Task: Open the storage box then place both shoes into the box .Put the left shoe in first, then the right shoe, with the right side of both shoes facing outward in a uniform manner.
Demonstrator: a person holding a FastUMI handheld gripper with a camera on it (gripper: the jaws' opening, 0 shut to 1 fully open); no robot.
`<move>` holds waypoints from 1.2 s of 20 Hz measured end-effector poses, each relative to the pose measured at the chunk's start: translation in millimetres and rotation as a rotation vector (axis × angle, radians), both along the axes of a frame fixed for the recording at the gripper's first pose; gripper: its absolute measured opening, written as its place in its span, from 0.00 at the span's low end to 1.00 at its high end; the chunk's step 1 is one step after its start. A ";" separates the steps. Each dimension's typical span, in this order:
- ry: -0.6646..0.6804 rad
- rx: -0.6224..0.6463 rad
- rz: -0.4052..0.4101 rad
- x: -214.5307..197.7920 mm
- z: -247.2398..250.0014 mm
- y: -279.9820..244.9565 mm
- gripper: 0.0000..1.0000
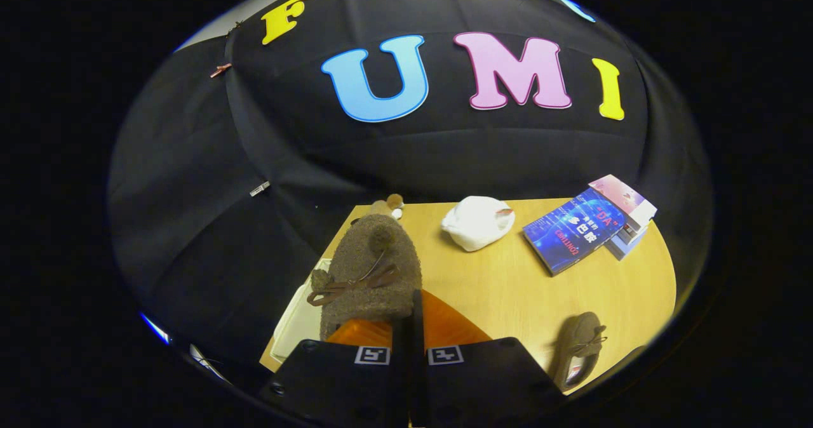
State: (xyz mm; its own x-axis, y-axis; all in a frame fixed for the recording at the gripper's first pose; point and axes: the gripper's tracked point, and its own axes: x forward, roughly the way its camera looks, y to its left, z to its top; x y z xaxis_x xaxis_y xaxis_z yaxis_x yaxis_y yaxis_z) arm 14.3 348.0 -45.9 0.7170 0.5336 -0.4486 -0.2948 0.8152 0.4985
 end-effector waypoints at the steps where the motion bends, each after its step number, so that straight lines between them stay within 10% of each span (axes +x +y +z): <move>1: 0.018 0.009 0.000 1.2 -0.3 15.5 0.07; 20: 0.324 -0.110 0.059 -24.1 -120.1 165.8 0.07; 24: 0.332 -0.055 0.127 -34.7 -115.2 184.4 0.22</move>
State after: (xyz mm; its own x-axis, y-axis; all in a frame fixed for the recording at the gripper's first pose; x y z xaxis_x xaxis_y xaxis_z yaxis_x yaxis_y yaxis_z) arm -20.4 532.5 -161.0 0.4566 0.5778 -0.6766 -0.2251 0.8107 0.5404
